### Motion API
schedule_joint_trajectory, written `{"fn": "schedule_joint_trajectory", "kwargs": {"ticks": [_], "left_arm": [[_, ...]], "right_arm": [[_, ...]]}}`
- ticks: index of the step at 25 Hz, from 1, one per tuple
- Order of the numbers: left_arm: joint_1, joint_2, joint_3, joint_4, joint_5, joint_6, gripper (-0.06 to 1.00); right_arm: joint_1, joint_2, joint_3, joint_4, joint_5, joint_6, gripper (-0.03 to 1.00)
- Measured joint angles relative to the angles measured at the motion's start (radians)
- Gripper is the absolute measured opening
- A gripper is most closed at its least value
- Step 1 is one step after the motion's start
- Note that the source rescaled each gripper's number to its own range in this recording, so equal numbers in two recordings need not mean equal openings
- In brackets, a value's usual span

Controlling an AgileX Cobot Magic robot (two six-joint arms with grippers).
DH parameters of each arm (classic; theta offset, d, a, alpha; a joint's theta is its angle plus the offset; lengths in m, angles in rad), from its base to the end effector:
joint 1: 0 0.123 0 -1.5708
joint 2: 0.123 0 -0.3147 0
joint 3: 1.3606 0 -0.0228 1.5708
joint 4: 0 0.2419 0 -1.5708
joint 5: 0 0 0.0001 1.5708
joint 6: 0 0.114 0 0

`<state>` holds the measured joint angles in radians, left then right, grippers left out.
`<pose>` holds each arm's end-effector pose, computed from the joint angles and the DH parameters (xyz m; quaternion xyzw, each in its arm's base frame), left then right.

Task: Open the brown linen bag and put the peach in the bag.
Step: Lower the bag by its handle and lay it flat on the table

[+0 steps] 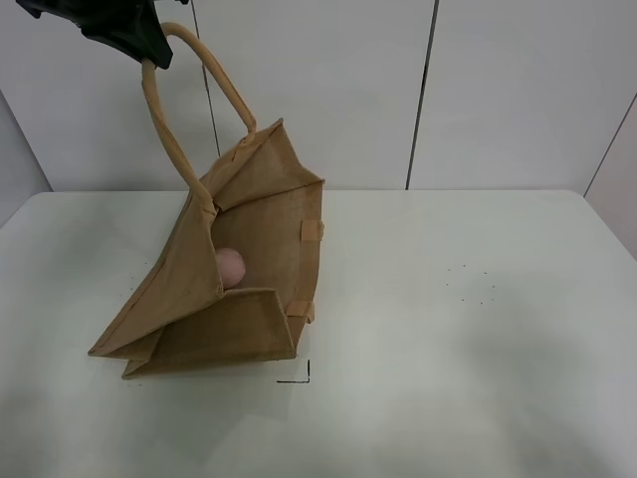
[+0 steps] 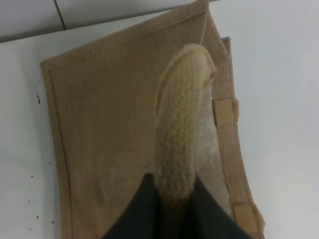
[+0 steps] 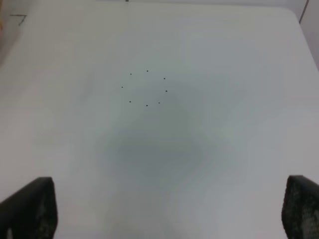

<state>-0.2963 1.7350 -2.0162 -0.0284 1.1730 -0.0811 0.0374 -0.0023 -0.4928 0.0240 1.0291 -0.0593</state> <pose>0.3679 -0.1154 0.4510 0.0994 0.9221 -0.0841 0.3645 -0.0202 0.0016 0.2636 -0.0411 0.8451 0.0062 0.5329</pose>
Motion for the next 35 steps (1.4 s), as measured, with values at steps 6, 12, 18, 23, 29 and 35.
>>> {"fn": "schedule_joint_trajectory", "kwargs": {"ticks": [6, 12, 18, 23, 29, 35], "left_arm": [[0.000, 0.058, 0.000, -0.034, -0.003, 0.000, 0.00], [-0.007, 0.197, 0.000, -0.053, -0.006, 0.000, 0.00], [-0.018, 0.378, 0.000, -0.054, -0.034, 0.037, 0.03], [-0.018, 0.486, 0.000, -0.091, -0.047, 0.050, 0.66], [-0.018, 0.497, -0.002, -0.097, -0.047, 0.051, 1.00], [0.010, 0.483, -0.004, 0.012, -0.016, 0.032, 1.00]], "right_arm": [[0.000, 0.000, 0.001, -0.001, 0.000, 0.003, 1.00], [0.000, 0.000, 0.001, -0.001, 0.000, 0.007, 1.00], [0.000, 0.000, 0.001, -0.001, 0.000, 0.007, 1.00], [0.000, 0.000, 0.001, -0.001, 0.000, 0.008, 1.00], [0.000, 0.000, 0.001, -0.001, 0.000, 0.010, 1.00], [0.000, 0.000, 0.001, -0.001, 0.000, 0.010, 1.00]]}}
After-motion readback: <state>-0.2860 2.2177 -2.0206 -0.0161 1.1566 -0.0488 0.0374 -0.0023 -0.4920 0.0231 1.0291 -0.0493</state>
